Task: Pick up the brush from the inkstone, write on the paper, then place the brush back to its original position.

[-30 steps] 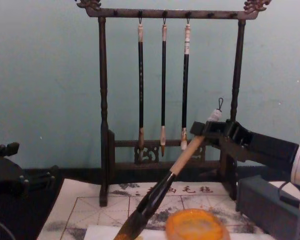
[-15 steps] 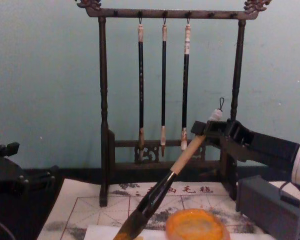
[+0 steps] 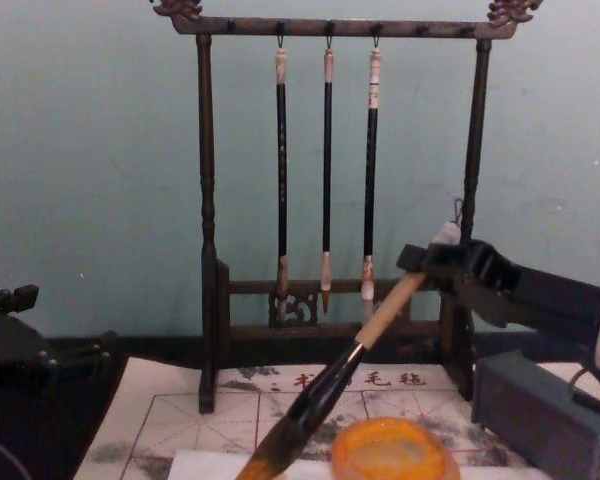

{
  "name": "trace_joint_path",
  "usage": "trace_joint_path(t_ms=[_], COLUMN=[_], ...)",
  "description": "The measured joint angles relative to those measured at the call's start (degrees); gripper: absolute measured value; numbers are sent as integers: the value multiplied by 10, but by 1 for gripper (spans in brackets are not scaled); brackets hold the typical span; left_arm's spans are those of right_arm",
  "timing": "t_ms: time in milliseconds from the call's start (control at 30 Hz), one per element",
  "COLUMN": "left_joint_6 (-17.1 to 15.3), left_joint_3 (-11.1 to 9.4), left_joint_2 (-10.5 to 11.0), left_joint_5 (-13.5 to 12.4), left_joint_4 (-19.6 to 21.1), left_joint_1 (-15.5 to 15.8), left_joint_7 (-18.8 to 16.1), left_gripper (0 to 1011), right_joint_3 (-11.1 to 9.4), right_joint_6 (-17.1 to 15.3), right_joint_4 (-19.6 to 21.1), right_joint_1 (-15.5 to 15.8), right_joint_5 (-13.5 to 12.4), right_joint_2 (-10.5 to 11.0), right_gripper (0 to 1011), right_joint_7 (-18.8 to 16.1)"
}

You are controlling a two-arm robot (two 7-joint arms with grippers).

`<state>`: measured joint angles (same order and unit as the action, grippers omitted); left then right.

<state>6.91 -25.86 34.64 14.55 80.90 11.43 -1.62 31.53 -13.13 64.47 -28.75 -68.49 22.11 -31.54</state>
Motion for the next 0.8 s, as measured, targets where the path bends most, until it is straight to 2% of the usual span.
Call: trace_joint_path(t_ms=[467, 800], left_joint_6=[0, 0], left_joint_3=[0, 0], left_joint_2=[0, 0], left_joint_5=[0, 0], left_joint_4=[0, 0], left_joint_1=[0, 0], left_joint_7=[0, 0], left_gripper=[1001, 1001], right_joint_3=[-24, -49], right_joint_6=[18, 26], right_joint_4=[43, 72], right_joint_1=[32, 57], right_joint_5=[-18, -42], right_joint_2=[16, 35], right_gripper=[181, 181], right_joint_7=[51, 87])
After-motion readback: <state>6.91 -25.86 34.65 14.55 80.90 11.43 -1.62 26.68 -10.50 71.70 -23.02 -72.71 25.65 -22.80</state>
